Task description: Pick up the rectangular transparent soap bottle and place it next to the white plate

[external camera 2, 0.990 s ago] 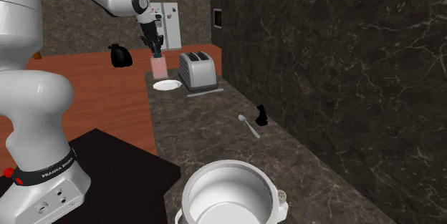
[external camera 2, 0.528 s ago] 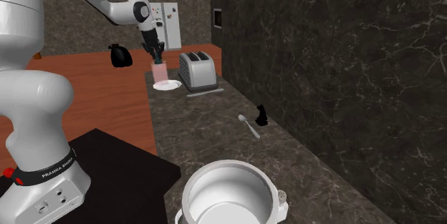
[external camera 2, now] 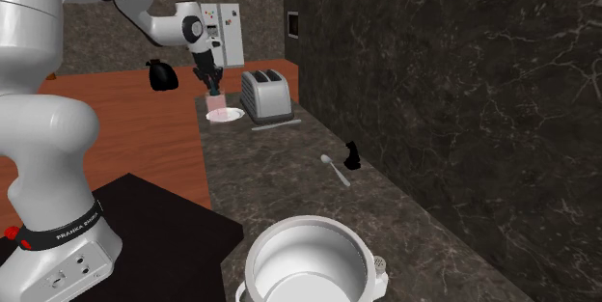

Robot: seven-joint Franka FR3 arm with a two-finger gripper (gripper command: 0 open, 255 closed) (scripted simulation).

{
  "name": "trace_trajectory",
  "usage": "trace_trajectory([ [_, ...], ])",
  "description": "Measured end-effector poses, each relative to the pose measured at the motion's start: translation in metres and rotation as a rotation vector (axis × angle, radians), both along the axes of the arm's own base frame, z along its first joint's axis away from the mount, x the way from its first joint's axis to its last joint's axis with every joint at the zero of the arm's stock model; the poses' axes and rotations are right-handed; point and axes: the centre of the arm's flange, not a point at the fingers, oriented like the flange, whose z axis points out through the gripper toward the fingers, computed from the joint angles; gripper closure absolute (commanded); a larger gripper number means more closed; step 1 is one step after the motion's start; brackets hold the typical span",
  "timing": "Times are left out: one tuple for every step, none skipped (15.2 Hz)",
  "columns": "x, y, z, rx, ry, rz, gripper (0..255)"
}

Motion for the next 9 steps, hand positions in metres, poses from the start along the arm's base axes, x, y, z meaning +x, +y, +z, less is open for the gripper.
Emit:
trace_trajectory([
  [0.001,0.0,-0.004,0.0,0.0,0.0,255],
  [0.001,0.0,-0.01,0.0,0.0,0.0,255],
  [0.002,0.001,-0.015,0.0,0.0,0.0,255],
  [0.002,0.0,-0.02,0.0,0.0,0.0,255],
  [0.0,-0.001,-0.026,0.0,0.0,0.0,255],
  [0.0,-0.001,-0.031,0.0,0.0,0.0,255],
  [0.0,0.0,-0.036,0.0,0.0,0.0,255],
  [0.001,-0.001,-0.041,0.0,0.0,0.0,255],
  [0.001,-0.001,-0.047,0.0,0.0,0.0,255],
])
